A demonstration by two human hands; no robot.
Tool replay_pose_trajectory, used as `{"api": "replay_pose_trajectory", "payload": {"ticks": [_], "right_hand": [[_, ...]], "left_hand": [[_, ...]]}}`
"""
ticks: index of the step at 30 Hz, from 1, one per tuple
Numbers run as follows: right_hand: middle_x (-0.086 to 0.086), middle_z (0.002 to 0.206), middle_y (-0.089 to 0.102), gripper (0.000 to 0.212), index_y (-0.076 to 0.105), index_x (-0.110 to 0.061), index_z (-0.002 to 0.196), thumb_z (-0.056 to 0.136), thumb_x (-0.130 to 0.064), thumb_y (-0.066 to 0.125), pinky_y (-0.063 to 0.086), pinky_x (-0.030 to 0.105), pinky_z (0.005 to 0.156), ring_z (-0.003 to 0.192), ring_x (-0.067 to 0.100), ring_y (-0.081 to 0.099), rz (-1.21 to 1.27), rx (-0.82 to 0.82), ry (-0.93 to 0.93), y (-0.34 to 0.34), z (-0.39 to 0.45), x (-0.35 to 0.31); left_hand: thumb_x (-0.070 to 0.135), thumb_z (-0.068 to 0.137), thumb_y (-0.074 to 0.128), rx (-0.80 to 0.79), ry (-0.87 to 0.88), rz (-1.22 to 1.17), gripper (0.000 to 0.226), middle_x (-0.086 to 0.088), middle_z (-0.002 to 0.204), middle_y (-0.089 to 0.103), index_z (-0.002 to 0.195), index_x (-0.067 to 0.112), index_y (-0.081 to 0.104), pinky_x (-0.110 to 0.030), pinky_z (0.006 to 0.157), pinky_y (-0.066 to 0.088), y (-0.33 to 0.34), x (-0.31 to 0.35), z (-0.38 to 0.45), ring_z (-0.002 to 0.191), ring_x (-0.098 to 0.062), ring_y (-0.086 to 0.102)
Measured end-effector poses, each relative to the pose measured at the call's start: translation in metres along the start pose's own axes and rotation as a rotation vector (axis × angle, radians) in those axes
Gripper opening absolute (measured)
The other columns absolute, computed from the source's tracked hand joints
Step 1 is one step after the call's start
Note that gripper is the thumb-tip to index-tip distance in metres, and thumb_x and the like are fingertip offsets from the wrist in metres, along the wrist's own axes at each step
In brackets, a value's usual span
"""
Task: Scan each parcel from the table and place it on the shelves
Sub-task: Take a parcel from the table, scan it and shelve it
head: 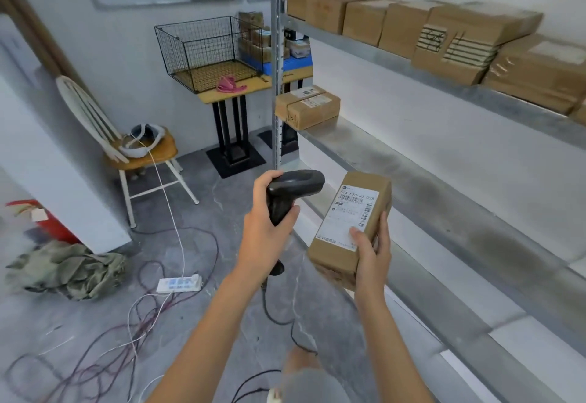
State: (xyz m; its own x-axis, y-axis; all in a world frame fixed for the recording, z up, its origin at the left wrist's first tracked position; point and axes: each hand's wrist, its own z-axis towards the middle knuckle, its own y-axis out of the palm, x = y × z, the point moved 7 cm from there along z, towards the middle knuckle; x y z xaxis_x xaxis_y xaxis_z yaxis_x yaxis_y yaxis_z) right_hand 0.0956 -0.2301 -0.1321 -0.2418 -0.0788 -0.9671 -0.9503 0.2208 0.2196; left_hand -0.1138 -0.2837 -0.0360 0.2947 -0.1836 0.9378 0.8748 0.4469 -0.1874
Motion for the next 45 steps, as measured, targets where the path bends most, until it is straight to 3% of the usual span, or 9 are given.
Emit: {"api": "replay_pose_trajectory", "payload": {"ticks": [11,16,21,28,33,38,42,45], "right_hand": [[-0.012,0.145,0.054,0.079,0.040,-0.056,0.144,0.074,-0.040,0.073,0.051,0.052,0.105,0.127,0.020,0.059,0.004,-0.083,0.095,0.094,0.128,0.044],[-0.012,0.137,0.062,0.078,0.043,-0.051,0.146,0.075,-0.036,0.072,0.054,0.051,0.101,0.120,0.019,0.064,0.030,-0.087,0.128,0.142,0.216,0.043],[-0.009,0.134,0.065,0.072,0.046,-0.046,0.146,0.084,-0.024,0.074,0.053,0.052,0.101,0.118,0.021,0.066,0.075,-0.031,0.165,0.174,0.303,0.047],[-0.012,0.135,0.063,0.077,0.042,-0.047,0.148,0.078,-0.035,0.073,0.060,0.036,0.087,0.117,0.015,0.065,0.147,0.060,0.144,0.206,0.359,0.066],[-0.004,0.138,0.061,0.075,0.042,-0.042,0.149,0.082,-0.033,0.073,0.055,0.051,0.098,0.122,0.024,0.063,0.137,0.082,0.151,0.227,0.411,0.083],[-0.001,0.129,0.069,0.061,0.047,-0.036,0.147,0.094,-0.015,0.067,0.060,0.046,0.090,0.114,0.028,0.068,0.226,0.164,0.191,0.249,0.472,0.105],[-0.001,0.130,0.069,0.065,0.045,-0.034,0.149,0.092,-0.014,0.068,0.053,0.056,0.100,0.114,0.028,0.068,0.238,0.239,0.214,0.266,0.507,0.110],[0.001,0.132,0.067,0.065,0.046,-0.036,0.148,0.091,-0.017,0.069,0.052,0.057,0.101,0.118,0.030,0.066,0.216,0.267,0.208,0.279,0.530,0.111]], "left_hand": [[0.013,0.097,0.067,0.085,-0.029,0.020,0.061,0.021,0.101,0.066,0.126,0.057,0.038,-0.040,0.061,0.059,-0.006,-0.075,0.119,0.061,-0.014,0.063],[0.011,0.097,0.066,0.091,-0.060,0.011,0.060,0.021,0.099,0.067,0.127,0.055,0.039,-0.024,0.067,0.057,0.016,-0.100,0.216,0.067,-0.011,0.067],[0.011,0.096,0.067,0.065,-0.076,0.030,0.063,0.024,0.098,0.067,0.124,0.060,0.039,-0.023,0.066,0.057,0.043,-0.128,0.294,0.066,-0.011,0.067],[0.007,0.096,0.067,0.048,-0.116,0.039,0.067,0.020,0.093,0.067,0.123,0.062,0.038,-0.025,0.064,0.058,0.056,-0.172,0.349,0.063,-0.013,0.068],[0.005,0.095,0.066,-0.056,-0.119,0.019,0.067,0.022,0.094,0.067,0.124,0.060,0.040,-0.030,0.064,0.060,0.073,-0.199,0.394,0.060,-0.013,0.065],[0.005,0.095,0.067,-0.187,-0.101,0.035,0.068,0.025,0.101,0.065,0.121,0.061,0.040,-0.039,0.063,0.059,0.086,-0.229,0.460,0.062,-0.016,0.066],[-0.001,0.094,0.066,-0.301,-0.067,-0.001,0.069,0.023,0.102,0.064,0.122,0.057,0.041,-0.028,0.058,0.056,0.092,-0.246,0.522,0.060,-0.016,0.065],[0.000,0.095,0.064,-0.369,-0.071,-0.021,0.066,0.022,0.098,0.064,0.123,0.054,0.040,-0.027,0.057,0.054,0.099,-0.259,0.564,0.058,-0.013,0.063]]}}
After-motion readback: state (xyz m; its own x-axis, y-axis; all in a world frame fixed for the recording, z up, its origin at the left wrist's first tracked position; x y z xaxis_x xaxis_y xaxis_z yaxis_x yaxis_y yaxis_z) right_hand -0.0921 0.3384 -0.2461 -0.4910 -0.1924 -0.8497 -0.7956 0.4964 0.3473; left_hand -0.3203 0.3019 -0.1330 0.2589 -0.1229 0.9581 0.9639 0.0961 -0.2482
